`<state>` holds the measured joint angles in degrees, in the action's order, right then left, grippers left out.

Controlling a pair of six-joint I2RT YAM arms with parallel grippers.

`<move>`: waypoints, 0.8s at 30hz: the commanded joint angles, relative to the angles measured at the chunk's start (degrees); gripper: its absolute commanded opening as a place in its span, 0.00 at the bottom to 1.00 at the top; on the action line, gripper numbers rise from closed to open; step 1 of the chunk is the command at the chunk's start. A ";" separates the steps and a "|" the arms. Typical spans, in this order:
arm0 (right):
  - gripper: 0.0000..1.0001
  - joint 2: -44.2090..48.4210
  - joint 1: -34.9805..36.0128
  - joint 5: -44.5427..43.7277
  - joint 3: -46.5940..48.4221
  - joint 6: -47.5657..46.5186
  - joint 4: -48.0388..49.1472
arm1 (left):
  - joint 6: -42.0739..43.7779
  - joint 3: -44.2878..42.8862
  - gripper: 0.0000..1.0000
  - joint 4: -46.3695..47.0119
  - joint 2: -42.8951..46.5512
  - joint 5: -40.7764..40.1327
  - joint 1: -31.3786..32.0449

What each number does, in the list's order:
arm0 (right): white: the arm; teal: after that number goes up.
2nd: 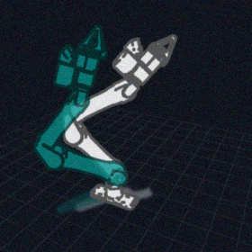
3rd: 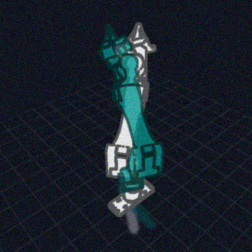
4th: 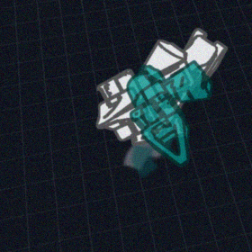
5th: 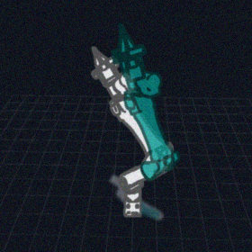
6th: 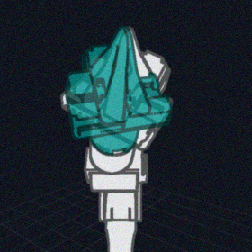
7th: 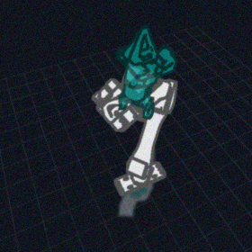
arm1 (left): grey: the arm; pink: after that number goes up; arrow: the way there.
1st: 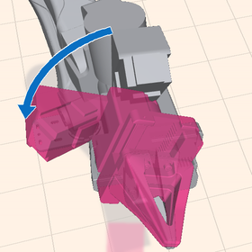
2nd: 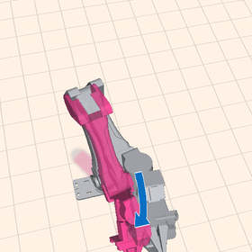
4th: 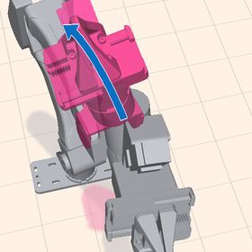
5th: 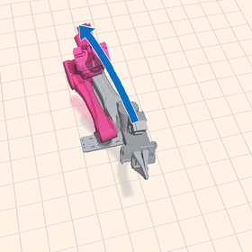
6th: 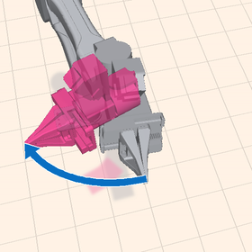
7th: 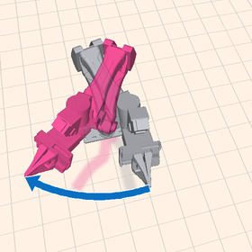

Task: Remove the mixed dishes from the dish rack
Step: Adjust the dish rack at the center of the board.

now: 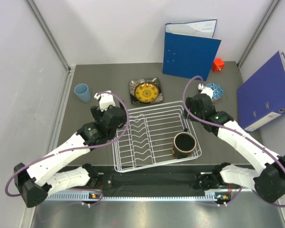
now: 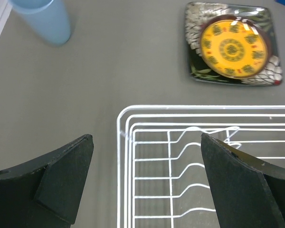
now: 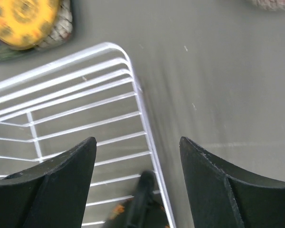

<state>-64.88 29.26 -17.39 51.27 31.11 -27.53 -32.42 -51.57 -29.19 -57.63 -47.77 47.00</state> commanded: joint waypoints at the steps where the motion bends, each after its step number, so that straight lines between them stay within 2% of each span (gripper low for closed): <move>1: 0.70 2.13 0.89 -3.00 -3.27 1.67 2.48 | -10.72 2.43 0.99 -7.89 1.99 -2.60 -0.25; 6: 0.69 -0.33 0.89 -1.16 -7.40 2.55 5.55 | -16.43 4.63 0.99 -9.83 1.29 2.49 -0.42; 13: 0.67 -2.44 0.89 0.60 -10.04 2.81 8.72 | -20.57 8.59 0.99 -9.57 0.32 4.00 -0.33; 15: 0.64 -3.14 0.89 1.12 -10.66 2.90 9.33 | -20.84 8.94 0.99 -9.57 -0.55 4.00 -0.42; 18: 0.60 -4.02 0.89 1.92 -11.54 3.25 10.74 | -21.98 9.82 0.94 -9.13 -1.70 5.05 -0.33; 19: 0.57 -4.37 0.98 2.18 -11.89 3.25 11.18 | -22.24 10.61 0.84 -8.43 -2.05 5.49 -0.33; 20: 0.55 -4.64 0.98 2.44 -12.06 3.34 11.27 | -22.42 10.96 0.79 -7.91 -2.31 6.36 -0.33; 21: 0.47 -4.73 0.89 2.53 -12.15 3.43 11.53 | -22.33 11.40 0.74 -7.29 -2.58 6.81 -0.42; 22: 0.41 -4.73 0.98 2.53 -12.50 3.43 11.71 | -22.24 11.84 0.60 -6.76 -2.84 7.07 -0.42; 23: 0.35 -4.73 0.98 2.62 -12.59 3.43 11.88 | -22.59 12.02 0.53 -6.76 -3.63 7.34 -0.42; 24: 0.24 -4.73 0.89 2.62 -12.77 3.60 11.97 | -22.59 12.02 0.45 -6.76 -4.07 7.43 -0.33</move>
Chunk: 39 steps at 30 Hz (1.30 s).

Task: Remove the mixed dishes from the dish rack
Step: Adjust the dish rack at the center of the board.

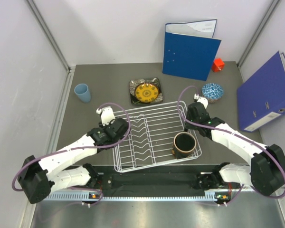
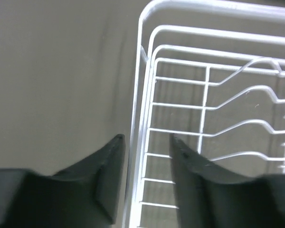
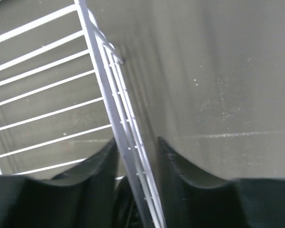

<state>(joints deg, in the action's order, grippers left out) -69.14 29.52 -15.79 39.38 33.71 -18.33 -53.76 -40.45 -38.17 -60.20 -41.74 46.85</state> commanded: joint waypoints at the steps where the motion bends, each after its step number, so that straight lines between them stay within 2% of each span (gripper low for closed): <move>1: 0.18 -0.46 0.72 1.11 -0.97 0.92 2.77 | -1.44 0.90 0.38 2.31 -1.84 1.48 -0.27; 2: 0.13 -0.46 0.72 1.11 -1.05 0.91 2.77 | -1.18 0.81 0.20 2.75 -1.93 1.48 -0.18; 3: 0.03 -0.46 0.72 1.29 -1.14 1.00 2.77 | -1.00 0.55 0.13 2.93 -2.11 1.22 -0.27; 5: 0.00 -0.64 0.72 1.90 -1.23 1.00 3.03 | 0.22 0.02 0.00 3.10 -2.72 0.69 -0.18; 12: 0.00 -0.99 1.16 4.10 0.52 1.35 3.39 | 7.52 -7.70 0.00 4.68 -5.97 -0.63 -2.11; 22: 0.00 -1.78 1.59 7.79 5.97 1.53 2.16 | 17.10 -14.13 0.00 8.73 -10.54 7.54 -11.69; 29: 0.00 -6.96 3.88 8.93 6.06 2.41 5.05 | 18.07 -11.94 0.00 13.20 -16.78 12.11 -18.63; 38: 0.00 -11.89 4.85 9.38 8.61 2.06 6.90 | 18.69 -14.83 0.00 15.32 -23.46 14.40 -21.36; 39: 0.00 -11.72 4.85 9.29 8.79 1.97 6.64 | 18.69 -15.10 0.18 14.71 -23.55 14.58 -21.36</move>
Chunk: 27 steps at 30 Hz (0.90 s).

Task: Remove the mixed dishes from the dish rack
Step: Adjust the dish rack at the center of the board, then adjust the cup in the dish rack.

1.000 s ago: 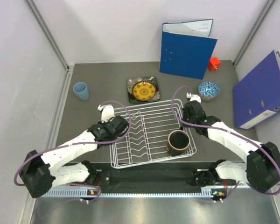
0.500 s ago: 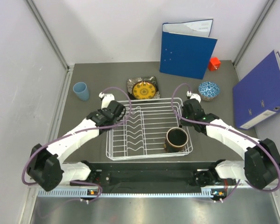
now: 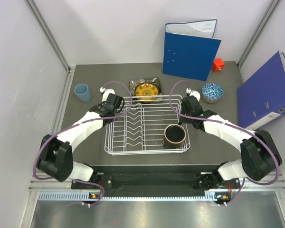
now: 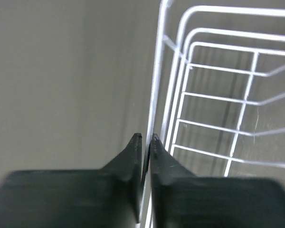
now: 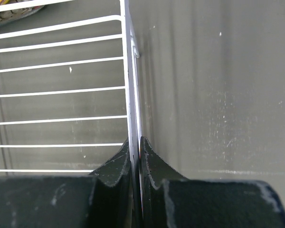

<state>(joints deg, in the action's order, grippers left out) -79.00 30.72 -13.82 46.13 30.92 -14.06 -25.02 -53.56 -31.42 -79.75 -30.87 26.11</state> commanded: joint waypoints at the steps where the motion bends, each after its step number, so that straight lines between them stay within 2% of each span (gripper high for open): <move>1: 0.00 -1.34 3.65 7.15 2.03 4.68 1.85 | -9.71 -2.16 0.32 7.87 -3.84 3.80 -0.62; 3: 0.01 -0.63 3.65 5.92 1.86 4.42 1.24 | -9.35 -1.55 0.52 8.13 -2.44 3.80 -0.62; 4: 0.03 0.16 3.65 4.87 1.86 4.24 0.36 | -8.57 -1.11 0.67 9.00 -1.74 3.80 -0.62; 7: 0.15 1.74 3.65 3.37 2.47 3.45 -1.13 | -7.86 0.21 0.99 8.92 0.99 3.19 -0.62; 11: 0.34 3.76 3.65 1.52 3.88 2.13 -4.21 | -7.77 0.04 0.99 6.82 3.80 2.05 -0.62; 14: 0.39 4.30 3.65 -0.50 5.63 1.34 -5.62 | -8.03 -0.49 0.99 5.67 5.91 1.61 -0.62; 20: 0.45 4.56 3.65 -4.45 9.59 -0.15 -9.31 | -7.51 -1.98 0.99 5.32 8.99 0.90 -0.62; 27: 0.47 5.96 3.29 -11.22 18.81 -3.49 -14.67 | -4.70 -4.79 0.99 5.75 12.94 0.64 -0.53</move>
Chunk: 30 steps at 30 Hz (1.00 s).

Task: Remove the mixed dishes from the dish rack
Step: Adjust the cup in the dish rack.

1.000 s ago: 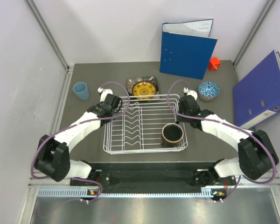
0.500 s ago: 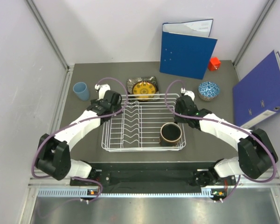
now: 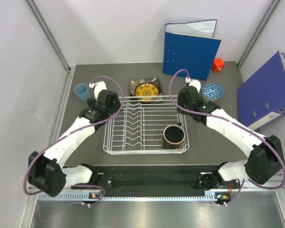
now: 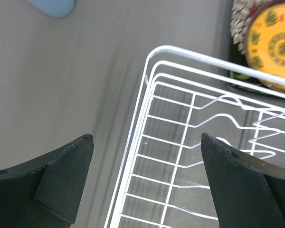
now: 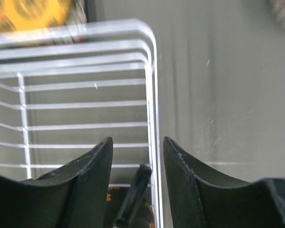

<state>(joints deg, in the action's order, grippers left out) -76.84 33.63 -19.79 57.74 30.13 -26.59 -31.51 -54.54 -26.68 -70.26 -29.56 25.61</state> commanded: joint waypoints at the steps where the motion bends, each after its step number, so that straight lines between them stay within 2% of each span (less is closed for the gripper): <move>1: 0.47 4.15 0.30 -5.95 8.26 -3.40 -3.72 | 2.15 -4.95 0.99 0.75 3.90 -0.06 0.06; 3: 0.47 5.72 0.47 -5.96 10.11 -3.59 -4.96 | 2.68 -5.83 0.99 0.66 4.95 1.60 0.41; 6: 0.48 9.06 0.47 -2.73 9.33 -3.59 -5.75 | 2.94 -6.89 0.99 0.92 5.13 10.28 1.02; 7: 0.48 9.77 0.56 -1.66 8.72 -3.50 -6.36 | 2.94 -7.41 0.99 1.36 4.44 16.32 1.20; 11: 0.48 13.89 1.96 1.77 5.91 -3.32 -10.58 | 1.28 -8.47 0.99 1.10 1.71 17.43 6.72; 12: 0.48 15.30 3.01 3.08 4.94 -3.50 -10.94 | 1.10 -8.47 0.99 1.62 1.27 17.61 9.78; 15: 0.39 20.93 5.04 4.76 0.63 -2.28 -11.99 | 0.48 -8.04 0.99 4.61 -0.84 16.99 17.09; 16: 0.31 22.07 5.57 4.85 -0.68 -1.83 -12.69 | 0.22 -8.03 0.99 5.14 -2.15 16.99 18.68; 19: 0.21 25.77 7.41 3.97 -2.62 0.71 -16.03 | -1.18 -7.69 0.97 6.81 -4.61 16.90 23.95; 23: 0.18 29.80 9.87 3.80 -5.08 4.31 -19.02 | -2.42 -5.93 0.91 9.01 -5.85 17.96 28.96; 26: 0.12 31.22 12.16 3.27 -7.02 5.99 -19.73 | -3.21 -4.61 0.82 9.71 -5.59 17.70 30.64; 27: 0.11 31.14 13.12 3.18 -7.46 6.95 -19.73 | -3.38 -4.17 0.76 10.06 -5.50 18.04 30.91; 30: 0.08 30.17 15.49 3.09 -9.57 8.80 -19.12 | -3.47 -3.55 0.68 10.15 -5.59 18.31 32.66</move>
<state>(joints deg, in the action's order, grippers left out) -46.13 45.84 -16.08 50.06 34.94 -45.10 -33.74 -59.20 -20.08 -76.53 -11.70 56.51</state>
